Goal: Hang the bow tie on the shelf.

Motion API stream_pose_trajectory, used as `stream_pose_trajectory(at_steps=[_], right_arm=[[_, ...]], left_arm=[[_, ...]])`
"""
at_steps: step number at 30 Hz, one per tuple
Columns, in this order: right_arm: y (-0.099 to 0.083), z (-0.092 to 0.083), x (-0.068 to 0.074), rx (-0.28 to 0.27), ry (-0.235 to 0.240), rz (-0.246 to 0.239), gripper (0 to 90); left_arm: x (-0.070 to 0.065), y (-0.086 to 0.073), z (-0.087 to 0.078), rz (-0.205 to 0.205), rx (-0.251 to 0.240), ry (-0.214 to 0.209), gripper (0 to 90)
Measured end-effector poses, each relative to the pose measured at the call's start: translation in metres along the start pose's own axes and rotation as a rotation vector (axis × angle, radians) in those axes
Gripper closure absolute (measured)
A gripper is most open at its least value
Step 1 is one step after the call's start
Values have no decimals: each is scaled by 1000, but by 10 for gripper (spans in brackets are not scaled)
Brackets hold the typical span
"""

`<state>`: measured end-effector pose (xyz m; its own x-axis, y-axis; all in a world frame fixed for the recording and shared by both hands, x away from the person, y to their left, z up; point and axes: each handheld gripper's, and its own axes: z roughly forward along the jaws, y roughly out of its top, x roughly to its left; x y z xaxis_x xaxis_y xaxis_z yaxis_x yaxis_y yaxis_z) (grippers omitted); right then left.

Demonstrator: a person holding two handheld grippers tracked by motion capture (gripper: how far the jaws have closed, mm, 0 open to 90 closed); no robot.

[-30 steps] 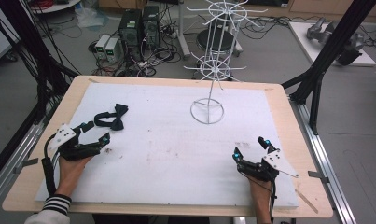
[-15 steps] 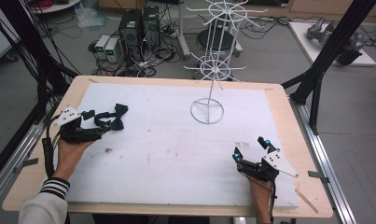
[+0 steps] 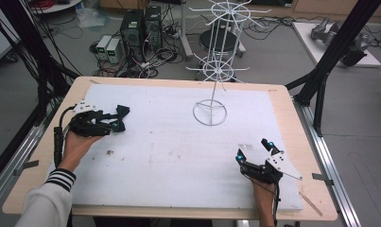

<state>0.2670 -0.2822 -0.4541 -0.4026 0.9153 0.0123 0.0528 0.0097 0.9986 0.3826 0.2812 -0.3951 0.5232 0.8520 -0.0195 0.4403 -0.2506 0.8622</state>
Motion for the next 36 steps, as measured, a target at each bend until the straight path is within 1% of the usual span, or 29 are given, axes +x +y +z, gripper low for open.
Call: stream_pose_trajectory(at_steps=[1,2,3,4,5,6,7,8,9,10,11,12,14,16,17,18,19,20,21,22,24,26,27,29,31,33,34,35,36], right_arm=[[0,0,-1,-4,1,-4,26],[0,0,-1,-5,1,-3,26],[0,0,-1,-5,1,-1,26],[0,0,-1,-3,0,2,26],[0,0,-1,-4,0,3,26],[0,0,-1,-5,1,-1,26],[0,0,-1,-3,-1,2,26],[0,0,-1,-5,0,0,26],[0,0,-1,-5,0,-1,26],[0,0,-1,-3,0,2,26],[0,0,-1,-3,0,3,26],[0,0,-1,-3,0,2,26],[0,0,-1,-2,0,2,26],[0,1,-1,-3,2,-2,26],[0,1,-1,-3,1,-2,26],[0,1,-1,-3,1,-2,26],[0,0,-1,-1,0,2,26],[0,0,-1,-3,2,-1,26],[0,1,-1,-3,2,-2,26],[0,1,-1,-3,1,-1,26],[0,1,-1,-3,1,-3,26],[0,1,-1,-4,1,-3,26],[0,1,-1,-4,1,-4,26],[0,1,-1,-4,1,-5,26],[0,1,-1,-4,1,-3,26],[0,1,-1,-4,1,-2,26],[0,1,-1,-4,1,-2,26],[0,1,-1,-4,1,-3,26],[0,1,-1,-4,1,-3,26]], left_arm=[[1,2,5,-1,42,-3,187],[1,2,5,-1,42,-3,186],[2,5,9,-7,74,-5,187],[2,5,9,-7,74,-5,187],[2,6,10,-14,85,-6,188],[4,8,13,-19,115,-16,193],[5,9,15,-26,130,-14,199],[5,9,15,-26,130,-14,200],[6,9,17,-34,147,-11,203],[8,10,20,-59,181,-20,209],[9,10,22,-62,196,-24,215],[9,10,22,-62,196,-24,226],[11,11,25,-71,225,-25,237],[13,12,30,-108,249,-31,236],[13,12,30,-108,249,-31,234],[13,12,32,-122,269,-39,234],[13,11,36,-142,303,-34,234],[13,11,36,-142,303,-34,235],[13,10,40,-159,326,-35,235],[14,9,41,-159,341,-32,235],[14,9,43,-156,343,-33,239],[13,8,46,-157,360,-31,242],[13,8,47,-156,371,-34,243],[12,10,51,-151,400,-34,274],[12,11,51,-155,403,-34,277],[12,13,52,-162,398,-33,301],[12,14,52,-158,402,-36,301],[11,15,53,-162,405,-31,321],[11,15,54,-158,415,-29,325]])
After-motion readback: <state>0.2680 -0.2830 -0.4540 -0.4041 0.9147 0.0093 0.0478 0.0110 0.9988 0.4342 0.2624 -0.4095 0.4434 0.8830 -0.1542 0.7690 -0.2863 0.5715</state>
